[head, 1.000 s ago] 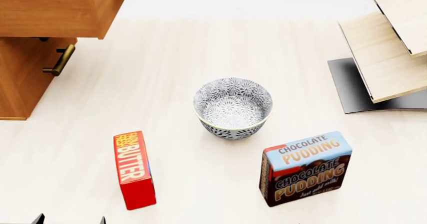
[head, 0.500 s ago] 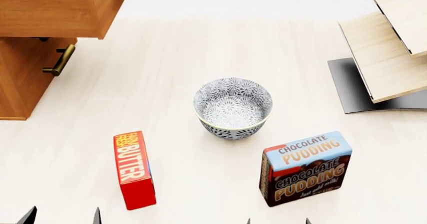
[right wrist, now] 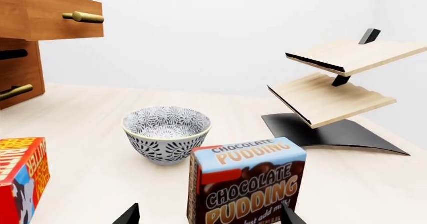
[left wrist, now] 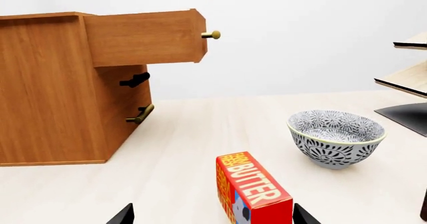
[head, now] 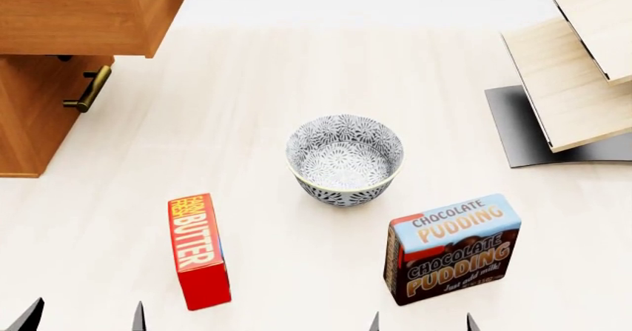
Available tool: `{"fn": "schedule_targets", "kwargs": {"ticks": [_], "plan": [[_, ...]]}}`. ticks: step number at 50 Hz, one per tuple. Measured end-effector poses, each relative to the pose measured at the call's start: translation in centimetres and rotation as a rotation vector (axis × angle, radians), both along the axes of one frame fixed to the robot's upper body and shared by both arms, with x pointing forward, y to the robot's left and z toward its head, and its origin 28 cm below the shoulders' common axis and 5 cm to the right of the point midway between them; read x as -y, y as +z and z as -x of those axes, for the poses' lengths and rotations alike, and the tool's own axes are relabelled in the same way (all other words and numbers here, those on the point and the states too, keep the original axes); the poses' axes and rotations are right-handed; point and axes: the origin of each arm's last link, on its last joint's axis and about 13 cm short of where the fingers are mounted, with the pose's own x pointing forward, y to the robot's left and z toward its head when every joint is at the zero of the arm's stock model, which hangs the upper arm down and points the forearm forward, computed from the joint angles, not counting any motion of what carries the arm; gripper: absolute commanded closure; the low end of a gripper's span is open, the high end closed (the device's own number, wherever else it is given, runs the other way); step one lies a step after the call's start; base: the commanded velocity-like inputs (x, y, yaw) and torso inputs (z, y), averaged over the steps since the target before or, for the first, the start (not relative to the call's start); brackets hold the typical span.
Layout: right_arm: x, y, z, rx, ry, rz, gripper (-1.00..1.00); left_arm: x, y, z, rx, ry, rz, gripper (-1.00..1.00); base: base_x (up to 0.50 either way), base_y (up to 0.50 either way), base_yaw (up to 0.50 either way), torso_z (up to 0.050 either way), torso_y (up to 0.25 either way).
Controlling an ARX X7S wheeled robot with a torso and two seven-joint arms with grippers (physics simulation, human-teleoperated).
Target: Close the top drawer of the cabinet.
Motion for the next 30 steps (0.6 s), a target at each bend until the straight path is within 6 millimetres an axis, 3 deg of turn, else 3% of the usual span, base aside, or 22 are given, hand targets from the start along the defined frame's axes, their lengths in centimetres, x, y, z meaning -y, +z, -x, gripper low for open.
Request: {"fn": "schedule_targets", "kwargs": {"ticks": [30], "plan": [[0.3, 1.5, 0.2, 0.039, -0.044, 0.012, -1.0, -0.3, 1.9, 0.3, 0.043, 0.027, -0.003, -1.0, 0.0, 0.0, 0.0, 0.0, 0.0]]}}
